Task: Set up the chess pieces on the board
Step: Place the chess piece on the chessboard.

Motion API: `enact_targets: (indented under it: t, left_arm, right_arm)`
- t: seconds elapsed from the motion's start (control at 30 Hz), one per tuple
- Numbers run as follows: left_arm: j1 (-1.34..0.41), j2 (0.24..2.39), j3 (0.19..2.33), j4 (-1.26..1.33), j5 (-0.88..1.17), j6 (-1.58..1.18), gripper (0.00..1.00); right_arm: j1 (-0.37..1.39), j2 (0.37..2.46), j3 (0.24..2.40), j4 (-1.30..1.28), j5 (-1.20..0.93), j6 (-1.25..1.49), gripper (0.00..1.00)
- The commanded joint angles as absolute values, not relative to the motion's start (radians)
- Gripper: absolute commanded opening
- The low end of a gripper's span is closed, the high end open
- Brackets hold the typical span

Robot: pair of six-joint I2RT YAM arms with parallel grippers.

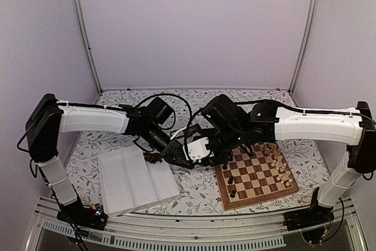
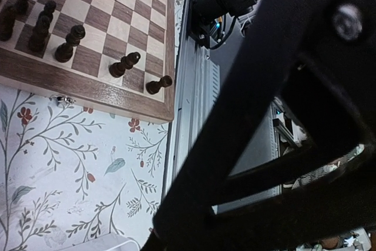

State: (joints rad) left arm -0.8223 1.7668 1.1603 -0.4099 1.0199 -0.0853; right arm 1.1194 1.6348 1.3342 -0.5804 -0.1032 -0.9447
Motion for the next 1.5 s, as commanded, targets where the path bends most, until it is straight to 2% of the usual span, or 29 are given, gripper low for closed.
enact_targets:
  t: [0.0, 0.1, 0.2, 0.33, 0.47, 0.57, 0.63, 0.67, 0.7, 0.73, 0.97, 1.03, 1.1, 1.13, 1.23, 1.27, 1.3, 1.33, 1.4, 1.43, 1.47]
  left_arm:
    - [-0.838, 1.786, 1.189, -0.427, 1.055, -0.074, 0.06]
    - [-0.839, 1.789, 1.191, -0.428, 1.062, -0.072, 0.07]
    - [-0.841, 1.792, 1.193, -0.438, 1.060, -0.067, 0.08]
    - [-0.841, 1.803, 1.199, -0.454, 1.057, -0.065, 0.10]
    - [-0.842, 1.805, 1.204, -0.481, 1.037, -0.045, 0.18]
    - [-0.839, 1.782, 1.201, -0.499, 0.990, -0.029, 0.28]
    - [-0.831, 1.751, 1.193, -0.503, 0.970, -0.025, 0.41]
    - [-0.826, 1.732, 1.186, -0.502, 0.956, -0.028, 0.76]
    - [-0.821, 1.712, 1.177, -0.498, 0.941, -0.031, 0.97]
    - [-0.814, 1.689, 1.167, -0.492, 0.921, -0.035, 0.99]
    - [-0.733, 1.494, 1.096, -0.385, 0.695, -0.109, 0.99]
    - [-0.733, 1.416, 1.101, -0.334, 0.531, -0.100, 0.99]
    - [-0.801, 1.281, 1.096, -0.235, 0.284, -0.043, 0.99]
    - [-0.834, 1.224, 1.068, -0.136, 0.154, 0.008, 0.99]
    - [-0.856, 1.103, 0.855, 0.385, 0.037, 0.068, 0.99]
    - [-0.856, 1.105, 0.767, 0.560, -0.014, 0.029, 0.99]
    - [-0.850, 1.132, 0.767, 0.658, 0.018, 0.017, 0.99]
    - [-0.848, 1.183, 0.819, 0.641, 0.113, 0.040, 0.93]
    - [-0.879, 1.300, 1.003, 0.468, 0.206, 0.109, 0.74]
    - [-0.899, 1.358, 1.077, 0.399, 0.242, 0.133, 0.69]
    - [-0.914, 1.401, 1.126, 0.360, 0.285, 0.156, 0.68]
  right_arm:
    - [1.157, 1.659, 1.359, -0.581, -0.060, -0.980, 0.40]
    - [1.176, 1.672, 1.353, -0.583, -0.041, -0.991, 0.36]
    - [1.197, 1.681, 1.348, -0.587, -0.020, -1.008, 0.26]
    - [1.214, 1.682, 1.352, -0.589, -0.008, -1.014, 0.19]
    - [1.215, 1.680, 1.351, -0.586, -0.005, -1.010, 0.11]
    - [1.214, 1.672, 1.328, -0.574, 0.033, -1.003, 0.10]
    - [1.205, 1.658, 1.311, -0.571, 0.016, -0.987, 0.10]
    - [1.196, 1.650, 1.304, -0.572, -0.005, -0.974, 0.10]
    - [1.185, 1.630, 1.298, -0.572, -0.039, -0.953, 0.10]
    - [1.169, 1.616, 1.291, -0.575, -0.070, -0.940, 0.10]
    - [1.032, 1.488, 1.252, -0.604, -0.260, -0.843, 0.10]
    - [0.973, 1.449, 1.251, -0.610, -0.348, -0.817, 0.10]
    - [0.904, 1.419, 1.250, -0.611, -0.435, -0.786, 0.10]
    - [0.870, 1.407, 1.251, -0.611, -0.485, -0.770, 0.10]
    - [0.771, 1.369, 1.258, -0.609, -0.617, -0.726, 0.10]
    - [0.739, 1.364, 1.259, -0.607, -0.659, -0.715, 0.10]
    - [0.710, 1.356, 1.259, -0.601, -0.708, -0.695, 0.10]
    - [0.677, 1.350, 1.257, -0.595, -0.757, -0.675, 0.09]
    - [0.611, 1.340, 1.249, -0.576, -0.864, -0.628, 0.10]
    - [0.574, 1.338, 1.243, -0.567, -0.918, -0.609, 0.09]
    - [0.541, 1.332, 1.235, -0.557, -0.974, -0.584, 0.10]
